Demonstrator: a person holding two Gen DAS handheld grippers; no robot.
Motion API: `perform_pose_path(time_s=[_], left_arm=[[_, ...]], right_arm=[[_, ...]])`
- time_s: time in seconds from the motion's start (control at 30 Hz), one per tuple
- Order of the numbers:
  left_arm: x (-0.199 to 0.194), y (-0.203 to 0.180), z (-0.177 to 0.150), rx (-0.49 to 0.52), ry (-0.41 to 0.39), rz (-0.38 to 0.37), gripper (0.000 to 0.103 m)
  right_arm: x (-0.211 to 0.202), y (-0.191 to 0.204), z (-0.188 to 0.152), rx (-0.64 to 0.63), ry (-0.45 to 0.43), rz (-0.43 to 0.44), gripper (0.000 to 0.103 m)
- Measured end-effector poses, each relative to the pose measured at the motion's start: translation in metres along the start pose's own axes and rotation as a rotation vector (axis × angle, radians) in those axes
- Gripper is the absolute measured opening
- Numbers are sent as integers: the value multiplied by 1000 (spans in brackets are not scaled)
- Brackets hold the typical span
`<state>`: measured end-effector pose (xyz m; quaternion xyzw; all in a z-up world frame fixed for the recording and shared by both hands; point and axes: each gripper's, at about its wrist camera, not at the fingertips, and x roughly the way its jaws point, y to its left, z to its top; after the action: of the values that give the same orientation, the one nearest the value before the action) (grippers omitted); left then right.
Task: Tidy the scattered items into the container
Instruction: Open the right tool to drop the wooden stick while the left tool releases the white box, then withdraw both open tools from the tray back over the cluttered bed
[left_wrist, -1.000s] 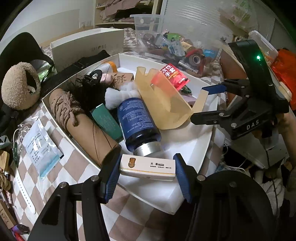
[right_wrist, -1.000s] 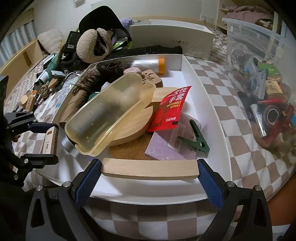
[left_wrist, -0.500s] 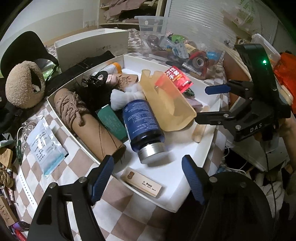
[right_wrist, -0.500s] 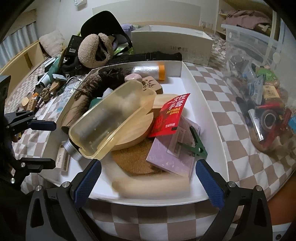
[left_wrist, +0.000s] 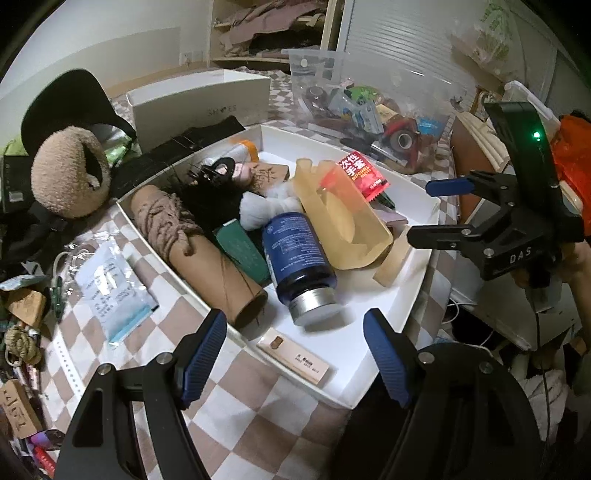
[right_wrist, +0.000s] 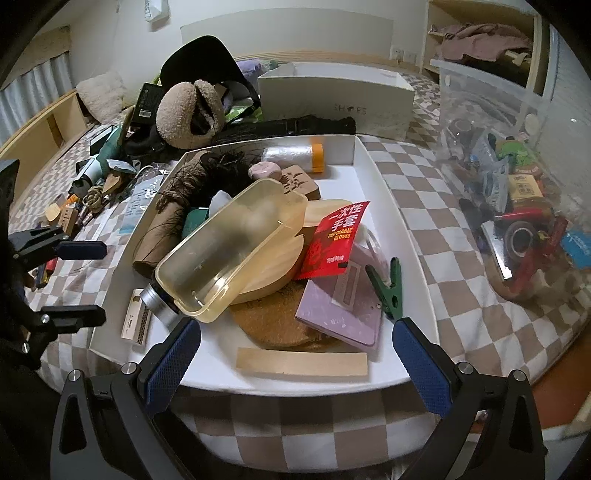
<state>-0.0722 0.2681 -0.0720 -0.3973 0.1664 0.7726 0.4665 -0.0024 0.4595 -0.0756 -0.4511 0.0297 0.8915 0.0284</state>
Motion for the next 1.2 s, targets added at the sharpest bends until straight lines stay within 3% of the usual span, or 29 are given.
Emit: perform_pose_path(time_s=[0.07, 0.17, 0.3, 0.67, 0.87, 1.2], left_arm=[[-7, 0, -1, 1, -30, 35, 91], [-17, 5, -3, -20, -66, 54, 92], [-31, 11, -8, -35, -107, 98, 103], [-63, 32, -30, -89, -137, 162, 103], [-85, 49, -45, -154, -179, 217, 103], [-124, 88, -76, -309, -236, 302, 103]], right_arm=[[-5, 2, 0, 6, -16, 0, 103], [-13, 6, 1, 15, -34, -6, 103], [-23, 15, 4, 11, -64, -16, 103], [-43, 43, 17, 29, -147, -10, 103], [-55, 81, 29, -25, -232, -46, 103], [-38, 145, 45, -59, -219, 71, 103]])
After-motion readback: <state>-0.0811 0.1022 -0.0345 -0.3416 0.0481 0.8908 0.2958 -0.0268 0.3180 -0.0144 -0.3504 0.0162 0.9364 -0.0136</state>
